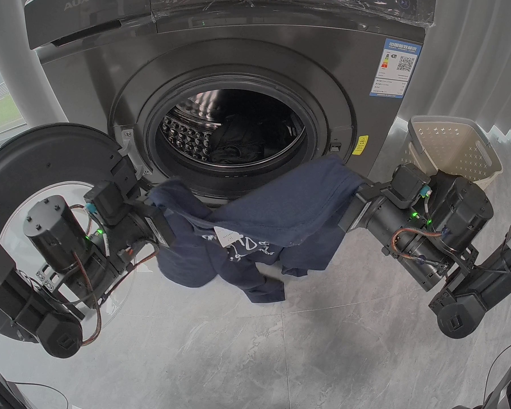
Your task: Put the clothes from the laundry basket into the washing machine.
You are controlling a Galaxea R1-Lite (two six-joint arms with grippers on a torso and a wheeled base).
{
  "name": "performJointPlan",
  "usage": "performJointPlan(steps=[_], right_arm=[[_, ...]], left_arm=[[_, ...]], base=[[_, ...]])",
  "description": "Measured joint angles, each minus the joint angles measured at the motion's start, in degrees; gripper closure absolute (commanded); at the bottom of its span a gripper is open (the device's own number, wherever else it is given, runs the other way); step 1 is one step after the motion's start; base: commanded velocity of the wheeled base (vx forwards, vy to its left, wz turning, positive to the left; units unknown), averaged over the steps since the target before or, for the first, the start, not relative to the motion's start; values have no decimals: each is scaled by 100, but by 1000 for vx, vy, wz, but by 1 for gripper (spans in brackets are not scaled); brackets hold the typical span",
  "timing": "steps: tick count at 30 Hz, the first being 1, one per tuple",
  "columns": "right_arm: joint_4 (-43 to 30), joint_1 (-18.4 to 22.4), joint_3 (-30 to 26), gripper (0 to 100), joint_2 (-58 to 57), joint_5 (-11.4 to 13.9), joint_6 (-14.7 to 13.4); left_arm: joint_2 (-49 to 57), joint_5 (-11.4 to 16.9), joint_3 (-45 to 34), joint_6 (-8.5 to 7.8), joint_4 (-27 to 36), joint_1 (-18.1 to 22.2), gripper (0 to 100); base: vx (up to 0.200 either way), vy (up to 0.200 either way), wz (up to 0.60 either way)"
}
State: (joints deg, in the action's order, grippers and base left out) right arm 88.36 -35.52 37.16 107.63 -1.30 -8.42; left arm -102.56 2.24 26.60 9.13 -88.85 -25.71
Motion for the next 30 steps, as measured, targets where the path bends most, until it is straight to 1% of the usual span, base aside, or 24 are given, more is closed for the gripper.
performJointPlan(steps=[4, 11, 19, 30], right_arm=[[5, 155, -108, 100, -11, -2, 6], [7, 300, -196, 100, -52, -13, 35], [11, 325, -150, 100, -240, -4, 60], [-1, 300, 16, 100, -711, -13, 95]], left_arm=[[267, 11, 148, 23, -9, 77, 100], [581, -28, 407, 34, -5, 157, 100], [898, -13, 460, 44, 0, 124, 100], [989, 7, 418, 44, 5, 129, 100]], base=[[0, 0, 0], [0, 0, 0], [0, 0, 0], [0, 0, 0]])
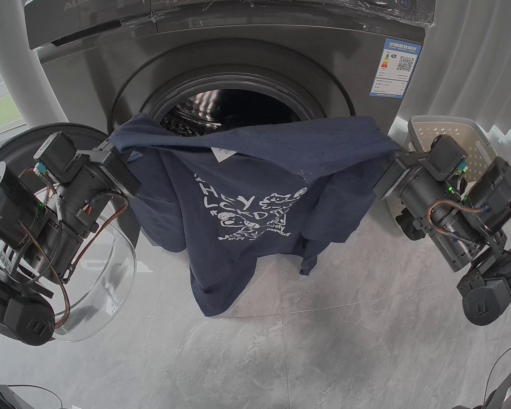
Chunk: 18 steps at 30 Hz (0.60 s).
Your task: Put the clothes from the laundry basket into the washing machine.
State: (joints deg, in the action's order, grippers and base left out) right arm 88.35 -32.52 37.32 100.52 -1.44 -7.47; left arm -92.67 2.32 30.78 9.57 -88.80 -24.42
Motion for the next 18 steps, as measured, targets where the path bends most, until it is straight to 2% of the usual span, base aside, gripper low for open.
performJointPlan(steps=[18], right_arm=[[-11, 116, 144, 100, -273, 2, 61]], left_arm=[[56, -54, 234, 9, -2, 15, 100]], base=[[0, 0, 0]])
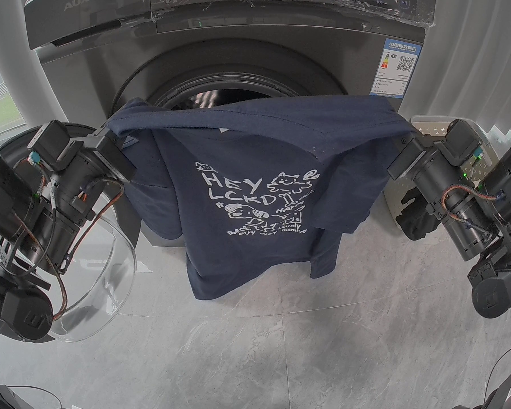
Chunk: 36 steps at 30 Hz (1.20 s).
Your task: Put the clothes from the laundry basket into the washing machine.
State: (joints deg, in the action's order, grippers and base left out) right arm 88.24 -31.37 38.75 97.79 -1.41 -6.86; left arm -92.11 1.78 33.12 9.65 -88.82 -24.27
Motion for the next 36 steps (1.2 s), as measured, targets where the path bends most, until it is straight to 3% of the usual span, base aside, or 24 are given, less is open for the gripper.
performJointPlan(steps=[21, 25, 26, 36], right_arm=[[9, -38, 33, 100, 24, -11, 5], [12, -132, -39, 100, 121, -6, -38], [15, -168, -76, 0, 171, -6, -50], [17, -503, -447, 0, 1296, 137, -143]], left_arm=[[-78, 49, -55, -18, -5, -32, 100], [-168, 43, -60, -46, 0, -201, 100], [-201, 45, -57, -51, -2, -288, 100], [-616, 51, -16, -77, -5, -709, 100]], base=[[0, 0, 0], [0, 0, 0], [0, 0, 0], [0, 0, 0]])
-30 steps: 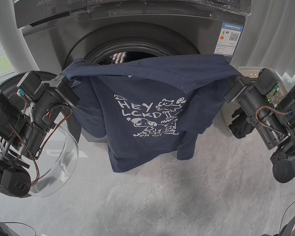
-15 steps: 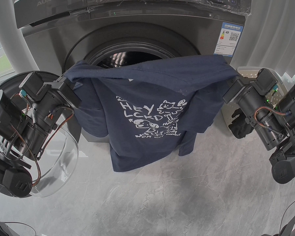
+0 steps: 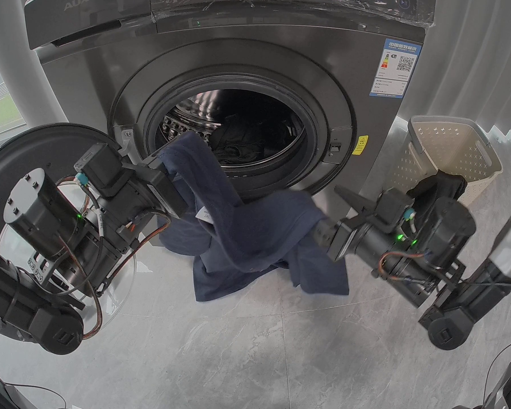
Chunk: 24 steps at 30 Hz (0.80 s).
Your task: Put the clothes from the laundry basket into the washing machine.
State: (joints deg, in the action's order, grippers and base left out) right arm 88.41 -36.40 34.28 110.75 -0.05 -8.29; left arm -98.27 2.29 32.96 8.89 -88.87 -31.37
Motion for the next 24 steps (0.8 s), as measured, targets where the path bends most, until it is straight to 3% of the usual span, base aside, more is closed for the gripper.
performJointPlan(steps=[11, 18, 24], right_arm=[[24, -356, -173, 0, 1580, 100, -106], [27, -444, -369, 0, 2061, 117, -137], [35, -474, -201, 0, 2177, 116, -134]], left_arm=[[32, -2, 99, 46, 0, -61, 100], [100, 0, 132, 9, -6, -79, 100], [148, 5, 144, 11, -6, -79, 100]], base=[[0, 0, 0], [0, 0, 0], [0, 0, 0]])
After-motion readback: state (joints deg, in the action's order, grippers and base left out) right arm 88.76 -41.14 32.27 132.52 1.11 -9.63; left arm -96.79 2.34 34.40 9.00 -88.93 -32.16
